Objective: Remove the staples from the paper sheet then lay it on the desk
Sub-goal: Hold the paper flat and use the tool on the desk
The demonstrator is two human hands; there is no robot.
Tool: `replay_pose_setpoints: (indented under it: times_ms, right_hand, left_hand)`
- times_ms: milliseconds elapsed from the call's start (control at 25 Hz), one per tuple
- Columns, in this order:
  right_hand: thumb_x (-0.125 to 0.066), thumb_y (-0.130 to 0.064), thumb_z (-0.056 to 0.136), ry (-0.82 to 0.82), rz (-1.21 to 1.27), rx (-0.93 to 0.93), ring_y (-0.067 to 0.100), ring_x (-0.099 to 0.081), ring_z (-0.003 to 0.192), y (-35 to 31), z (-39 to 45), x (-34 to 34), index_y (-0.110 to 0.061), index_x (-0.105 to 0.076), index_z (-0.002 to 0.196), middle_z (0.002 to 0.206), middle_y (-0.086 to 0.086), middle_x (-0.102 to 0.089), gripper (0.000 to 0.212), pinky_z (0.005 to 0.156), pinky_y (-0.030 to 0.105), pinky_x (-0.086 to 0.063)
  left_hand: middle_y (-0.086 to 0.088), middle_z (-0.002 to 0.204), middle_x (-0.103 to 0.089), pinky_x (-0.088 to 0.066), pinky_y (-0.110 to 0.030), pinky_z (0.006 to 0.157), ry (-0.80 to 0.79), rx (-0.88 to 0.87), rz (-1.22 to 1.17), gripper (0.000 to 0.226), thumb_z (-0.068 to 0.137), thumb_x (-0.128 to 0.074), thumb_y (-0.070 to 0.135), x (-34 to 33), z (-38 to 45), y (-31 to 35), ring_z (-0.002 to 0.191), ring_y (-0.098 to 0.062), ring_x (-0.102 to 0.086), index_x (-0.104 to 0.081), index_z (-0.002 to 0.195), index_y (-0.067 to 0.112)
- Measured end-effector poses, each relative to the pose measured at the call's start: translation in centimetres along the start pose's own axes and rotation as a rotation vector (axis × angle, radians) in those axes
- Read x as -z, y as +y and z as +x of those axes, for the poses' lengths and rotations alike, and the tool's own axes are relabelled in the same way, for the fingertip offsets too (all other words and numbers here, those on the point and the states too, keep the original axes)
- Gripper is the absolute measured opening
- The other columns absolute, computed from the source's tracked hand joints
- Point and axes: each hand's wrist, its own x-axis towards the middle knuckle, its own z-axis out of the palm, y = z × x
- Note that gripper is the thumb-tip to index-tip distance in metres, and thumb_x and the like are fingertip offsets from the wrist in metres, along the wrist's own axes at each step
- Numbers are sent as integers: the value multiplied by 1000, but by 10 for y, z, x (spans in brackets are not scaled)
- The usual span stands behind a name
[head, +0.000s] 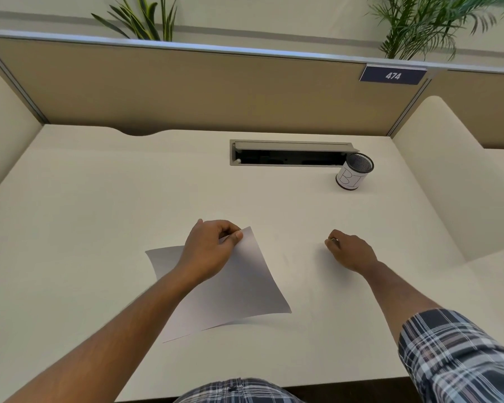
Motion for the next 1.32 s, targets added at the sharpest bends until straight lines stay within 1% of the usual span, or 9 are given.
replay_pose_setpoints:
  times_ms: [160,320,480,640,720,800,1080,1160,1320]
  right_hand:
    - [-40,-47,102,-22,-125,-11,26,-62,86,-2,9,4,-29,-60,104,94,0,-69,27,69,32,-45]
    - [-45,-48,100,-37,-107,-104,27,-64,95,0,13,8,-25,-54,112,97,-3,-63,27,74,33,-44]
    - [-48,-32,98,-2,81,-201,30,-61,100,7,5,-5,-11,-51,123,110,5,-64,32,79,35,-43]
    - [-43,-14,100,84,139,-153,35,-60,114,5,-11,-26,-7,-54,131,125,15,-64,34,87,37,-45]
    - [-47,-13,99,165,93,-106,35,-62,111,3,-18,-34,-13,-58,133,123,14,-62,36,88,38,-48]
    - [-54,-17,99,203,8,-76,36,-62,103,1,-25,-42,-15,-60,135,114,15,-60,36,79,38,-49]
    - [-74,-6,84,421,-110,-45,38,-58,74,-6,-50,-80,-6,-70,121,90,16,-62,37,59,41,-50]
    - [-76,-8,81,458,-129,-30,37,-58,75,-8,-54,-84,-9,-70,120,92,13,-62,40,59,40,-49]
    - [-75,-23,82,522,-114,-17,33,-61,94,-16,-51,-76,-24,-72,118,104,4,-65,36,70,42,-49]
  left_hand:
    - [25,84,-69,-39,-52,111,-10,2,-2,14,94,-64,30,-1,3,-1,88,8,-64,-75,88,25]
    - [24,84,-71,-39,-53,111,-16,4,-23,14,94,-64,30,0,6,1,87,5,-66,-73,83,30]
    - [22,84,-71,-40,-52,110,-7,8,-34,13,94,-65,29,0,7,1,87,3,-66,-73,83,30]
    - [23,83,-70,-41,-51,109,4,2,-35,14,94,-65,28,-1,7,1,88,0,-66,-73,82,30]
    - [23,82,-69,-40,-52,109,10,1,-36,14,94,-65,27,-2,8,2,88,2,-64,-75,85,25]
    - [23,83,-69,-40,-52,109,18,-6,-40,14,94,-64,27,-3,8,3,87,2,-64,-75,87,24]
    - [22,83,-70,-40,-54,109,26,-15,-50,14,94,-64,27,-1,5,2,86,1,-65,-75,85,25]
    - [21,83,-71,-41,-54,109,26,-13,-47,14,94,-64,27,0,5,1,87,-1,-65,-75,85,25]
    - [21,84,-70,-42,-52,107,30,-6,-38,14,94,-64,28,1,3,1,91,-4,-65,-74,86,26]
